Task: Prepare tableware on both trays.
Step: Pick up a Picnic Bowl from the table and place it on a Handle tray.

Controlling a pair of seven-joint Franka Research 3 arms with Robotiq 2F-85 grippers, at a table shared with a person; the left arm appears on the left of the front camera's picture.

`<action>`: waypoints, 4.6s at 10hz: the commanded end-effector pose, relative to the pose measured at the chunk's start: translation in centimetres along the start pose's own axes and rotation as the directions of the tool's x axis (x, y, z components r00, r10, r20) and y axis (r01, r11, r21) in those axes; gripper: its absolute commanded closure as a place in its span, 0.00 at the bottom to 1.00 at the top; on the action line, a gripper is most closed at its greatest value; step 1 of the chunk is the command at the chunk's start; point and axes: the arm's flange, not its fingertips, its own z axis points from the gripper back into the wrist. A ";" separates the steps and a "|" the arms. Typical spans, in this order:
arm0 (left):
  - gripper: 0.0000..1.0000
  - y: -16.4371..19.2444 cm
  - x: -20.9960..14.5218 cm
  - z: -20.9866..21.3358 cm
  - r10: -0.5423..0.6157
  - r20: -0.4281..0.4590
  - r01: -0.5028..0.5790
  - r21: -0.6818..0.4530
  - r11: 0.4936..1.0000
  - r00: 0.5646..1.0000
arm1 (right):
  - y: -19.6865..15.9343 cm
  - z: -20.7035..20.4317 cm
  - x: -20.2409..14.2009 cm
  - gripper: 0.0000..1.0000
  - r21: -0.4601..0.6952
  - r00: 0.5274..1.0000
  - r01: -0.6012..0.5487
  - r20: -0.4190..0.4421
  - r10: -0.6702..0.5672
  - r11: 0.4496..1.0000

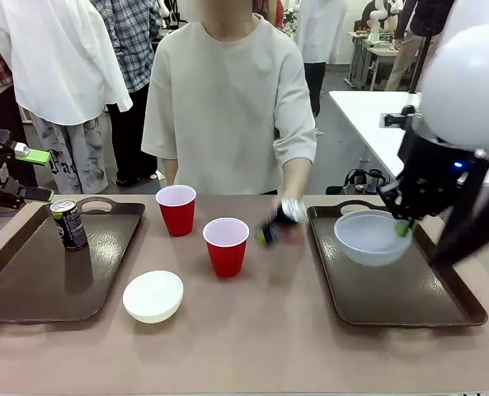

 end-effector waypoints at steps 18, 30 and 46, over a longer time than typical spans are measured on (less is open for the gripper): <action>0.00 -0.1 0.0 0.0 -0.001 0.009 0.002 -0.017 1.000 1.000 | -3.5 2.8 -8.8 0.96 -0.028 0.998 0.053 0.039 -0.051 0.998; 0.00 -0.1 0.0 0.0 -0.001 0.009 0.002 -0.017 1.000 1.000 | -7.2 -16.8 1.2 0.96 0.134 0.983 0.098 0.144 -0.117 0.986; 0.00 -0.1 0.0 0.0 -0.001 0.009 0.002 -0.017 1.000 1.000 | -6.0 -7.3 -0.2 0.00 0.080 0.987 0.098 -0.139 -0.086 0.992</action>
